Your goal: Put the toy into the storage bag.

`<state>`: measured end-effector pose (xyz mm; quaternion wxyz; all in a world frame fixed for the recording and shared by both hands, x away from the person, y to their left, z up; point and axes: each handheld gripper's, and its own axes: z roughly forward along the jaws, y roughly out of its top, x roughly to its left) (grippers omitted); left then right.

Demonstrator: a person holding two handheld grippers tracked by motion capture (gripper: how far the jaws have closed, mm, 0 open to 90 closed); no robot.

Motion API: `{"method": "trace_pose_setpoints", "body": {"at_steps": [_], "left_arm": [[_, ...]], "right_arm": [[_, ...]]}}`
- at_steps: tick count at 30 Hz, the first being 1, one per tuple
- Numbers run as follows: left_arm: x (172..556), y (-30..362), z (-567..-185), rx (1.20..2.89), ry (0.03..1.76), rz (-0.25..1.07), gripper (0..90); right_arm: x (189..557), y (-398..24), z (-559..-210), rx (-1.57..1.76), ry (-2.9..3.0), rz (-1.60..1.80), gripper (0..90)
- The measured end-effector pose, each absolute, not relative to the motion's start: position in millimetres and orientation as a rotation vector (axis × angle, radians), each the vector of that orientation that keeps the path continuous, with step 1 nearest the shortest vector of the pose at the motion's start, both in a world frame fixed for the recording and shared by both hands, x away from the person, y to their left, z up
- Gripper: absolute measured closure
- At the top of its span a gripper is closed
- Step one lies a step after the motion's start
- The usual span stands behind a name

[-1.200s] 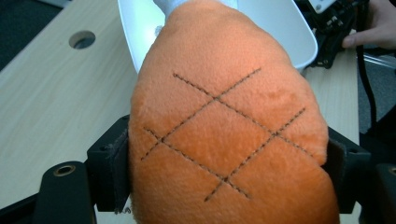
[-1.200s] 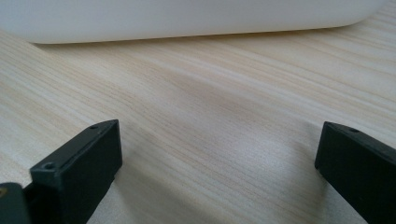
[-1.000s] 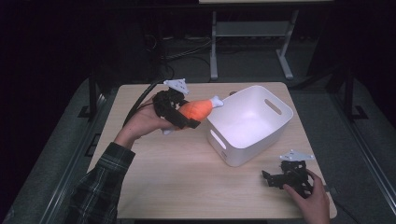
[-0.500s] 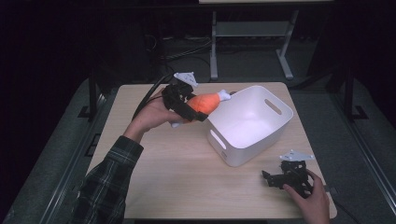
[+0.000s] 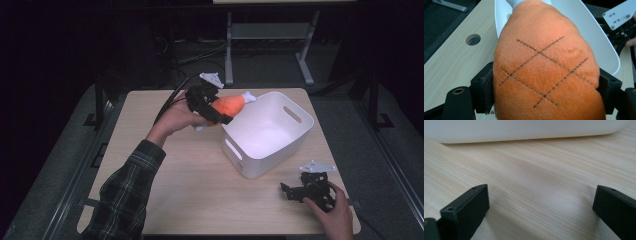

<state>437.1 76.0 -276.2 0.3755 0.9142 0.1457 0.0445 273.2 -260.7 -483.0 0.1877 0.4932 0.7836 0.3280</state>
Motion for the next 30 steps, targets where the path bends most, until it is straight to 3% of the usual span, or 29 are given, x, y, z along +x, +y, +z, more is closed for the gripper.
{"method": "trace_pose_setpoints", "body": {"at_steps": [30], "left_arm": [[463,7,-293,2.313,0.371,0.114,20.8]], "right_arm": [[273,-261,-483,1.389,2.203,0.923,0.2]]}}
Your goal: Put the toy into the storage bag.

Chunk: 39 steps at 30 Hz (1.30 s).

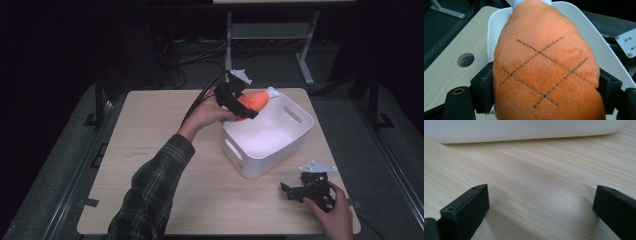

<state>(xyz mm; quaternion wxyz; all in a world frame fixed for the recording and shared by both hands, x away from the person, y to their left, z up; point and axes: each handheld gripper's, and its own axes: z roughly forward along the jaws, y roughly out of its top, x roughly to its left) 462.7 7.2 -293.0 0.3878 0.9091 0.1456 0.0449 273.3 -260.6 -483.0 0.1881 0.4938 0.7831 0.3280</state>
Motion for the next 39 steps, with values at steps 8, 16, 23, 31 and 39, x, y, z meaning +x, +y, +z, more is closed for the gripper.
{"method": "trace_pose_setpoints", "body": {"at_steps": [8,16,23,31,39], "left_arm": [[468,-10,-311,2.335,0.363,0.089,20.6],[471,-19,-325,2.382,0.367,0.083,20.2],[473,-22,-335,2.423,0.372,0.100,19.6],[476,-21,-337,2.450,0.384,0.110,17.6],[476,-20,-339,2.452,0.383,0.108,14.0]], "right_arm": [[273,-261,-483,1.389,2.204,0.923,0.1],[273,-261,-483,1.388,2.204,0.922,0.1],[273,-261,-483,1.388,2.204,0.922,0.2],[273,-261,-483,1.388,2.203,0.922,0.2],[273,-261,-483,1.389,2.203,0.922,0.1]]}}
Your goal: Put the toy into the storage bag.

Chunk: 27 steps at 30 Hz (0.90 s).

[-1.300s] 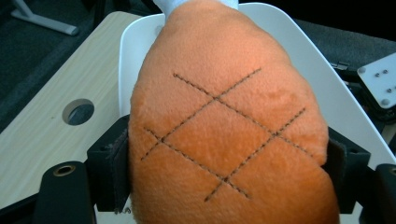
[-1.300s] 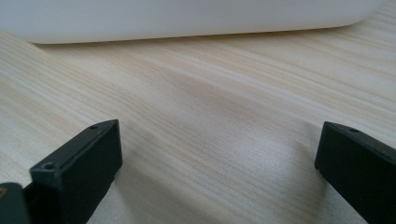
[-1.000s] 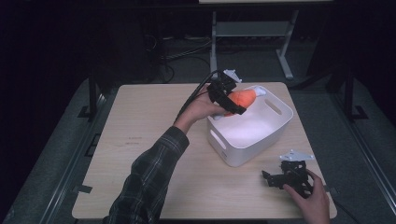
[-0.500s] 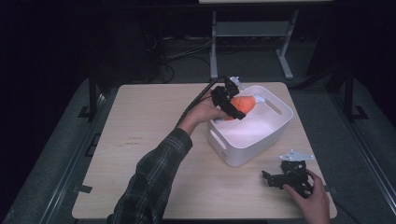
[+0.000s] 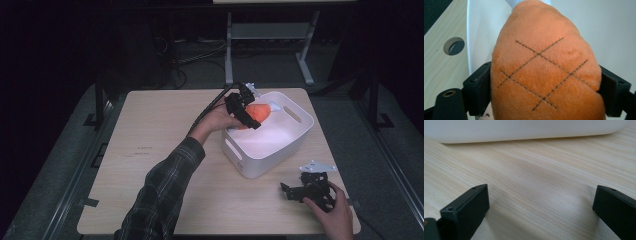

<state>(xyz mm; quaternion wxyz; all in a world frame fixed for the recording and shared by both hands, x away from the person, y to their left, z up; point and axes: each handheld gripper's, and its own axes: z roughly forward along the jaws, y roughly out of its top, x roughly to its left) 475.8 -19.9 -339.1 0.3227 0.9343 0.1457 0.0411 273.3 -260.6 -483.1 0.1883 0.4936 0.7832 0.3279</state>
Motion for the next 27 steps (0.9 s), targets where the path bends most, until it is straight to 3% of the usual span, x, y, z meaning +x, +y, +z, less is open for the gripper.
{"method": "trace_pose_setpoints", "body": {"at_steps": [14,27], "left_arm": [[471,-14,-328,2.408,0.360,0.121,13.0],[455,15,-304,2.350,0.340,0.129,13.9]], "right_arm": [[273,-261,-483,1.388,2.203,0.922,0.2],[273,-261,-483,1.389,2.203,0.923,0.1]]}}
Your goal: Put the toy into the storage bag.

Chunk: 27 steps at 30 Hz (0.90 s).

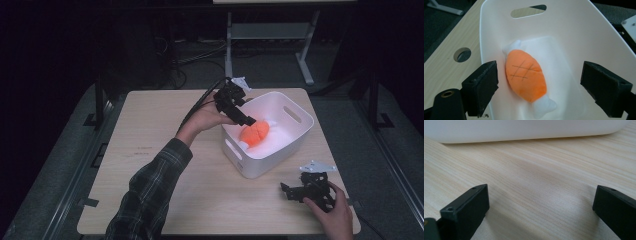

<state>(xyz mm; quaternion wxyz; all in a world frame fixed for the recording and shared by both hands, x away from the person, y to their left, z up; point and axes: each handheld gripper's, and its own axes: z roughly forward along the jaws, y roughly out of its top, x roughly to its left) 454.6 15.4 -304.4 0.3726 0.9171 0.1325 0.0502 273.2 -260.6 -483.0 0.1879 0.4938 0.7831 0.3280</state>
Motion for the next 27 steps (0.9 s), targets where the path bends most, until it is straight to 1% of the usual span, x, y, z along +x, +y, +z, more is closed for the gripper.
{"method": "trace_pose_setpoints", "body": {"at_steps": [14,27], "left_arm": [[437,53,-301,2.314,0.372,0.151,14.1],[415,106,-311,2.283,0.453,0.197,15.0]], "right_arm": [[273,-260,-483,1.392,2.204,0.925,0.2],[273,-261,-483,1.387,2.204,0.923,0.2]]}}
